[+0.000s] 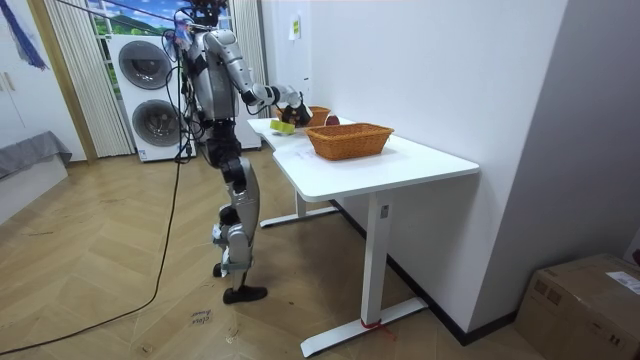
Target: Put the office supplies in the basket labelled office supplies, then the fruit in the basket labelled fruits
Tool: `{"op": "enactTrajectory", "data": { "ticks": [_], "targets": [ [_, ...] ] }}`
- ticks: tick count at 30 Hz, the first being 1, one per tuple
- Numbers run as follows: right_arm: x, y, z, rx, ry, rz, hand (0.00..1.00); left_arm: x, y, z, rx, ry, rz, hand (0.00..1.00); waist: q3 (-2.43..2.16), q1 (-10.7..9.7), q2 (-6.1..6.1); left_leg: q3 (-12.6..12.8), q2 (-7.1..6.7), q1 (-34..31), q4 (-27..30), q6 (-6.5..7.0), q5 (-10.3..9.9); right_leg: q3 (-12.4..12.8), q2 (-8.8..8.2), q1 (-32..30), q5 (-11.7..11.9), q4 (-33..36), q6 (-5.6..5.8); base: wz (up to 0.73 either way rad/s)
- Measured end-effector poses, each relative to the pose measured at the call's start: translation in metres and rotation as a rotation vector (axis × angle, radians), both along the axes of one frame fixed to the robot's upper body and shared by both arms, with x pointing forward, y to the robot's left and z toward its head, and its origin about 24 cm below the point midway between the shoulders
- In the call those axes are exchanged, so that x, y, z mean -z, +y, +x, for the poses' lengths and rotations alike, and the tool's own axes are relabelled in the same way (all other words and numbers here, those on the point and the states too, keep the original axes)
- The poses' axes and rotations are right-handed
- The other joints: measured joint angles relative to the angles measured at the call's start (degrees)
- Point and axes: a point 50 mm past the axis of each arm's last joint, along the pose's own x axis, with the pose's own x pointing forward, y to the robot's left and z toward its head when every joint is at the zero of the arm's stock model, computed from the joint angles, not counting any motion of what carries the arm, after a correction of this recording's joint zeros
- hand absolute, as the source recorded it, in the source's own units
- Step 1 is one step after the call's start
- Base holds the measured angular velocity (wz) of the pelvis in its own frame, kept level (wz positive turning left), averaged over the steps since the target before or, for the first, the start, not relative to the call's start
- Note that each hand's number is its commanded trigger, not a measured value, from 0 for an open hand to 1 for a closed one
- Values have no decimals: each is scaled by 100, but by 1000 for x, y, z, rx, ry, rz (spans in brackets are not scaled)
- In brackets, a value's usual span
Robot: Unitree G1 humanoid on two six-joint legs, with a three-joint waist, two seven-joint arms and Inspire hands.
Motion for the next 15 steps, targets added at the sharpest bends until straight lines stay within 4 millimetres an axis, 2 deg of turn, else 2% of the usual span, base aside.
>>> {"op": "enactTrajectory", "data": {
  "ticks": [15],
  "targets": [
    [1,-10,1,13,1,-19,100,0,2,-2,-19,4,0,0,-12,-12,-24,-11,-9,-2,5,6,4,0,-12,0,0,2,0,0]
  ]
}}
